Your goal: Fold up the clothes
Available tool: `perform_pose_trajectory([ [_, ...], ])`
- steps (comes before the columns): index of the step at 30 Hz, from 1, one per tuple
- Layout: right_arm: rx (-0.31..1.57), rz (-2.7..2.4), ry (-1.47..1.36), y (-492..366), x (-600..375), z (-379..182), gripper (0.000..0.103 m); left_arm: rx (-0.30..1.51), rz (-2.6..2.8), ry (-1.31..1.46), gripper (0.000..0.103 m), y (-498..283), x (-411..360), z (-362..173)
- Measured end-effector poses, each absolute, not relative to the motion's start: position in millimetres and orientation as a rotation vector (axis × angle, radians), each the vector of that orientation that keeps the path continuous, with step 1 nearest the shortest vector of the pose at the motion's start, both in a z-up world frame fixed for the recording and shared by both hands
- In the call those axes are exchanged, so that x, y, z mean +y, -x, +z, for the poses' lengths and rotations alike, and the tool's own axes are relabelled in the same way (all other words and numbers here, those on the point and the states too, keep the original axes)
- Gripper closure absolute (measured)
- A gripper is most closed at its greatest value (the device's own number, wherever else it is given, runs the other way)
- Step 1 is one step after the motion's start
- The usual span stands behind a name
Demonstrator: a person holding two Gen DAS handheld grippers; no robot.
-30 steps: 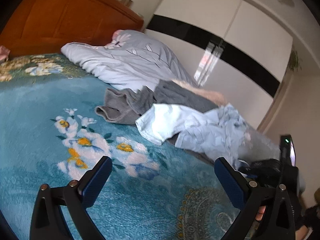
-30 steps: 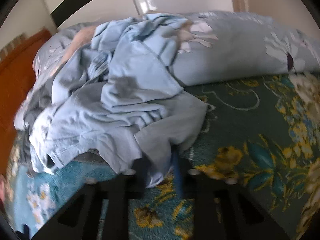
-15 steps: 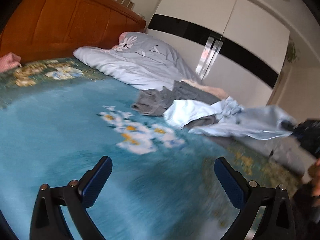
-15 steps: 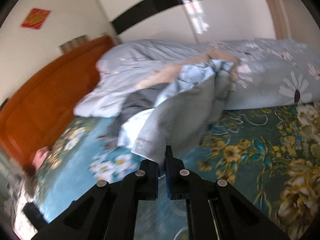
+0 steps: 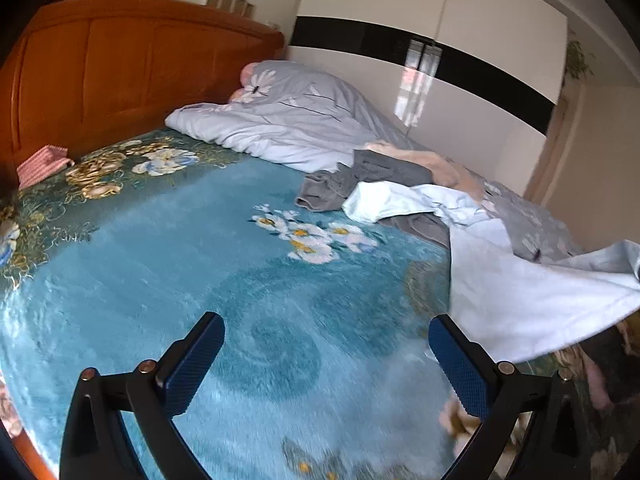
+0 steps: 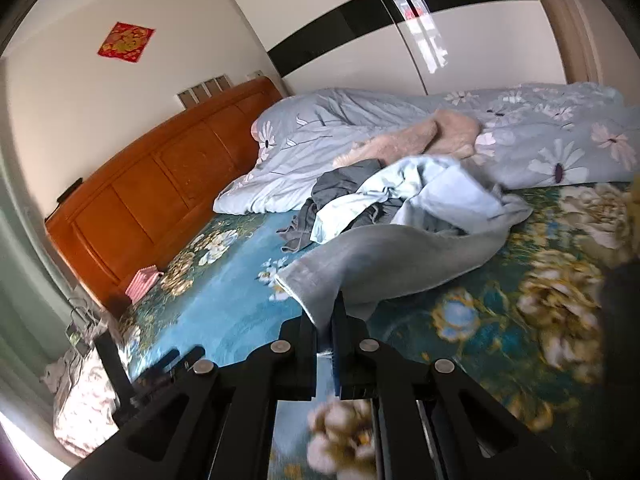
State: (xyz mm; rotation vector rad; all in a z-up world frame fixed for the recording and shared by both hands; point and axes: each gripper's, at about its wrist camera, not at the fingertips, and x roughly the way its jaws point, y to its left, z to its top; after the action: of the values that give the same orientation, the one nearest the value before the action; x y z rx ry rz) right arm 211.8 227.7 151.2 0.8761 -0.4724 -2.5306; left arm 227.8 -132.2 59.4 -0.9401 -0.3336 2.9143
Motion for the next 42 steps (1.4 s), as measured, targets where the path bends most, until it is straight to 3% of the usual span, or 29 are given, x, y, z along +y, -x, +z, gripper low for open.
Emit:
perform_pose_trajectory([
  [7, -0.448, -2.487, -0.844, -294, 255, 161, 0.098, -0.139, 2.862, 1.01, 0.0, -254, -103, 70],
  [13, -0.482, -2.436, -1.167, -293, 270, 86, 0.097, 0.044, 2.917, 1.004, 0.0, -263, -101, 86],
  [19, -0.411, -2.438, -1.437, -298, 284, 21, 0.095, -0.027, 2.92, 1.057, 0.0, -255, -120, 95],
  [22, -0.388, -2.463, -1.43, -300, 288, 19, 0.095, -0.023, 2.856, 1.125, 0.0, -246, -107, 80],
  [25, -0.32, -2.512, -1.378, -303, 288, 31, 0.076, 0.022, 2.736, 1.224, 0.0, -233, -82, 55],
  [27, -0.279, -2.563, -1.335, -305, 290, 40, 0.055, 0.054, 2.636, 1.268, 0.0, -223, -63, 38],
  [36, -0.379, -2.615, -1.356, -302, 309, 29, 0.052, 0.117, 2.299, 1.366, 0.0, -188, 16, -11],
  [42, -0.36, -2.627, -1.375, -303, 310, 24, 0.052, 0.212, 2.245, 1.406, 0.015, -187, 46, -33],
])
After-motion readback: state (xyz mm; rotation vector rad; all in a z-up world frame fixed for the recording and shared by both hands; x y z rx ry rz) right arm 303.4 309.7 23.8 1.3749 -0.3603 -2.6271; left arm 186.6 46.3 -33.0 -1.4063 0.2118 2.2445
